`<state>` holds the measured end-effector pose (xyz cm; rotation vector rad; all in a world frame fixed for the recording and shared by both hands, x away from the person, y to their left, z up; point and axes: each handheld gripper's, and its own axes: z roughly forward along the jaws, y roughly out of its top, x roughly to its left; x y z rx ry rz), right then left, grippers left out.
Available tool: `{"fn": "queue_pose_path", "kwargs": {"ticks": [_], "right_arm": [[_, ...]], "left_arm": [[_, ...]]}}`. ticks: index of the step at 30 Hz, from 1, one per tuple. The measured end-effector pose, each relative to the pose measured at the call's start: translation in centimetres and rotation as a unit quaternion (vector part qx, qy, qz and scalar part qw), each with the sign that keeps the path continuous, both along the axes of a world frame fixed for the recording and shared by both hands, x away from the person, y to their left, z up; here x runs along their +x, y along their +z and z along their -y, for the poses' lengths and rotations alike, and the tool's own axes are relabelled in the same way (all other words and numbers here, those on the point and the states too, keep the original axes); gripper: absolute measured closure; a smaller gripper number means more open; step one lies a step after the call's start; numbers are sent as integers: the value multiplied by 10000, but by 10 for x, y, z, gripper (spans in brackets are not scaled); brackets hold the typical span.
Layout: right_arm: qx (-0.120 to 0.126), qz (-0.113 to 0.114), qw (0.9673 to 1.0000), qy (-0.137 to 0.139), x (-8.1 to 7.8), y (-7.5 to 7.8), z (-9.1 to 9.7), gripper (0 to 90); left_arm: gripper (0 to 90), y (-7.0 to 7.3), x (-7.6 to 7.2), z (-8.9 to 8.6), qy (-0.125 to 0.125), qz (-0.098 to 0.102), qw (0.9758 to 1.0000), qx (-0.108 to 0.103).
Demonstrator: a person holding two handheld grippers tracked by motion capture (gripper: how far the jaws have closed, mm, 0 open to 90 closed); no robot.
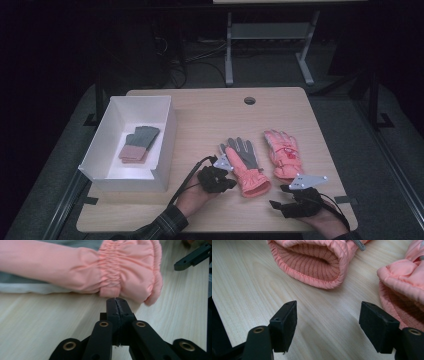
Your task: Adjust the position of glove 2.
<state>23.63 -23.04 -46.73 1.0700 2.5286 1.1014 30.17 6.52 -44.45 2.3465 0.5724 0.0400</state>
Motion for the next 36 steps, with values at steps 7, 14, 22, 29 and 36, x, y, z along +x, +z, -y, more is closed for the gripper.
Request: {"fn": "queue_pose_path", "kwargs": {"ticks": [7,14,22,29,36], "right_arm": [[-6,-71,10000,-53,1,0,-1,285],[18,-79,10000,-10,1,3,0,321],[152,-105,9998,2,1,12,2,402],[226,-32,9997,-49,0,24,3,405],[407,96,9989,-232,5,41,6,429]], "left_arm": [[585,-6,-6,-28,65,221,9997,62],[280,-15,-12,-45,57,388,9992,126],[133,-26,-15,-58,139,514,9985,111],[128,-32,-20,-64,21,725,9973,-101],[131,-33,-20,-67,5,766,9969,-159]]}}
